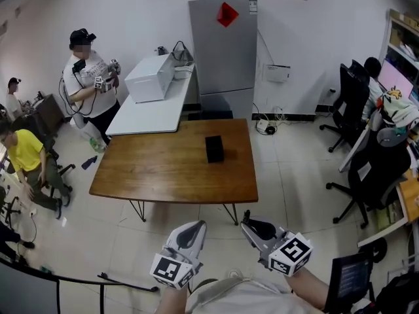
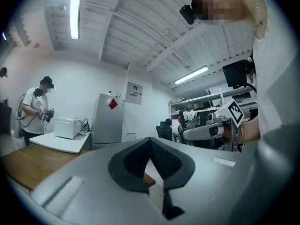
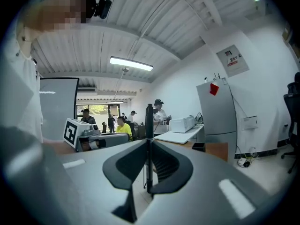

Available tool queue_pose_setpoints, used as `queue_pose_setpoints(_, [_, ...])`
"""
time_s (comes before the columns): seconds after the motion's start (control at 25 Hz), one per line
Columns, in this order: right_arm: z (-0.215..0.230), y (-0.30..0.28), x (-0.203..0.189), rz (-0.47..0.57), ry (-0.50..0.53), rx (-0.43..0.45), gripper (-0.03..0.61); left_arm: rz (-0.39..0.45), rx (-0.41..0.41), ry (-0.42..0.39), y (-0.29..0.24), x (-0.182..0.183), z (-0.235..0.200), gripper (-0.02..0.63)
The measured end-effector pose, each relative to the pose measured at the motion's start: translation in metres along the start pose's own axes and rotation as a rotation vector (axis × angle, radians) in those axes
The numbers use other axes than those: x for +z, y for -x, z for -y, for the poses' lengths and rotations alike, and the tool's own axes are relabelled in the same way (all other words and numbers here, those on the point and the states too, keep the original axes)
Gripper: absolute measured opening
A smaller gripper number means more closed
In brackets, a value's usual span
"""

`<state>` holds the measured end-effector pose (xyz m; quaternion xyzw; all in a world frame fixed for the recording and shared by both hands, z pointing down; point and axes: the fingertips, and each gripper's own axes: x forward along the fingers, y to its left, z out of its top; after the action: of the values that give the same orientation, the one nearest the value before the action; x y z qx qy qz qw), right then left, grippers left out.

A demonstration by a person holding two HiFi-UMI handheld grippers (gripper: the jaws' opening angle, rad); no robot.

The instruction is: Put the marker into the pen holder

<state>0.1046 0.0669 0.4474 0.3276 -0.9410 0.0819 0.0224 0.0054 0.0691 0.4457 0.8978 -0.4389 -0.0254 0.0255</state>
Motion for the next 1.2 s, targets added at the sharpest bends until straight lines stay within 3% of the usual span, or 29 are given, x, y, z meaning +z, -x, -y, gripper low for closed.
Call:
queue_pose_setpoints(0.48, [0.083, -0.09, 0.008, -0.026, -0.034, 0.013, 0.037, -0.038, 0.005, 0.029, -0.092, -0.003, -0.079, 0.015])
queue_pose_setpoints(0.76, [0.133, -0.169, 0.017, -0.03, -0.054, -0.042, 0.037, -0.04, -0.026, 0.059, -0.146, -0.004, -0.168, 0.015])
queue_pose_setpoints(1.0, [0.175, -0.236, 0.027, -0.009, -0.123, -0.105, 0.037, -0.049, -0.113, 0.066, -0.194, -0.002, -0.232, 0.015])
queue_pose_setpoints(1.2, [0.198, -0.273, 0.044, 0.005, -0.081, -0.138, 0.037, -0.055, -0.187, 0.08, -0.222, -0.004, -0.264, 0.015])
